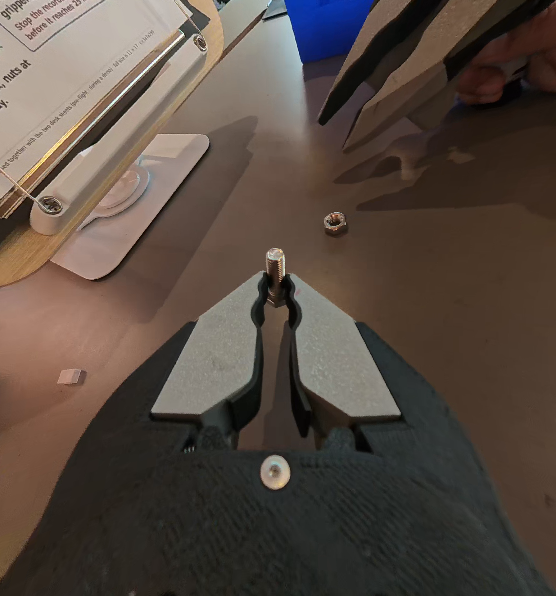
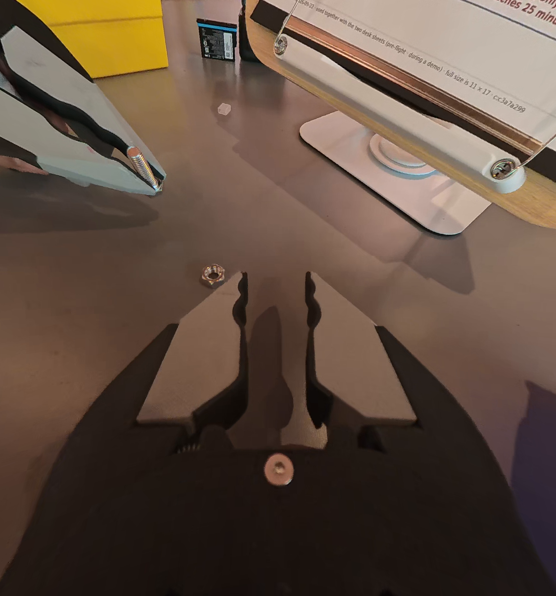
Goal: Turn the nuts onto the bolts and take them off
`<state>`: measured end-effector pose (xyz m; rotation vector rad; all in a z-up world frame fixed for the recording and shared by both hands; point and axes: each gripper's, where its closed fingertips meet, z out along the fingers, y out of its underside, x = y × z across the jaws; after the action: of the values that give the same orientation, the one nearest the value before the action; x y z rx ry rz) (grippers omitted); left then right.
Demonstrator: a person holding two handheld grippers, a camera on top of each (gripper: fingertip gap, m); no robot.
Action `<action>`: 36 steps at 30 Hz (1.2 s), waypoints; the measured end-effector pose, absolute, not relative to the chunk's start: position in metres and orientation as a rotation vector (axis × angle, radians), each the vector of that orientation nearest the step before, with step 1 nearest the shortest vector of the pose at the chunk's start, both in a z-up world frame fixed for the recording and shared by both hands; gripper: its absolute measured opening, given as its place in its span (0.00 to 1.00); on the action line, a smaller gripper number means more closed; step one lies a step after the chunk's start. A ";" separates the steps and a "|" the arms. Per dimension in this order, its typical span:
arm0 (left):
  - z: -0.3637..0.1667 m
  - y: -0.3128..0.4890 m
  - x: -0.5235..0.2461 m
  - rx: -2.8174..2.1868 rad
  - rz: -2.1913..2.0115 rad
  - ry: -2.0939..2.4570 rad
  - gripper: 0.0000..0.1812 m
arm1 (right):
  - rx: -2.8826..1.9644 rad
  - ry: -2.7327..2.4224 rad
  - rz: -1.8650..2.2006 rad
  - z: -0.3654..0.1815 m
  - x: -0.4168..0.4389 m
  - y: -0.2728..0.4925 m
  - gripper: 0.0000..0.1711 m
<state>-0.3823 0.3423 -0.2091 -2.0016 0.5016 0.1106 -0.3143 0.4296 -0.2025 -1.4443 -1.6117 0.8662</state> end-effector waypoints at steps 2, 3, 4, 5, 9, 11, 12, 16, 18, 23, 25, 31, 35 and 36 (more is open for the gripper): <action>-0.210 0.342 -0.381 -2.004 0.125 0.518 0.04 | -1.448 -1.612 0.844 -0.204 -0.313 0.430 0.19; -0.211 0.342 -0.381 -2.006 0.133 0.523 0.04 | -1.447 -1.611 0.834 -0.204 -0.312 0.431 0.19; -0.211 0.343 -0.381 -2.005 0.146 0.523 0.04 | -1.446 -1.607 0.825 -0.204 -0.311 0.431 0.19; -0.211 0.343 -0.382 -2.001 0.158 0.521 0.04 | -1.443 -1.601 0.818 -0.203 -0.310 0.432 0.18; -0.209 0.343 -0.383 -1.997 0.136 0.503 0.04 | -1.442 -1.565 0.832 -0.199 -0.307 0.434 0.18; -0.208 0.343 -0.383 -2.001 0.103 0.491 0.04 | -1.448 -1.562 0.857 -0.198 -0.307 0.434 0.17; -0.208 0.343 -0.383 -2.001 0.091 0.486 0.04 | -1.452 -1.563 0.859 -0.198 -0.307 0.435 0.17; -0.207 0.342 -0.383 -1.992 0.094 0.486 0.04 | -1.455 -1.575 0.846 -0.200 -0.308 0.437 0.18; -0.206 0.342 -0.383 -1.988 0.108 0.491 0.04 | -1.447 -1.582 0.834 -0.201 -0.308 0.436 0.17; -0.207 0.342 -0.383 -1.981 0.145 0.506 0.04 | -1.431 -1.609 0.798 -0.204 -0.309 0.434 0.16; -0.205 0.342 -0.383 -1.969 0.147 0.499 0.04 | -1.433 -1.618 0.797 -0.205 -0.309 0.433 0.16; -0.197 0.340 -0.387 -1.934 0.104 0.446 0.04 | -1.439 -1.616 0.808 -0.205 -0.310 0.433 0.16; -0.194 0.339 -0.389 -1.923 0.076 0.425 0.04 | -1.442 -1.621 0.825 -0.205 -0.311 0.432 0.16; -0.194 0.339 -0.388 -1.923 0.065 0.422 0.04 | -1.439 -1.621 0.836 -0.204 -0.311 0.431 0.16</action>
<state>-0.3885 0.3386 -0.1938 -1.9228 0.4223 0.0651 -0.3112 0.4305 -0.2040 -1.4385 -1.6215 0.8363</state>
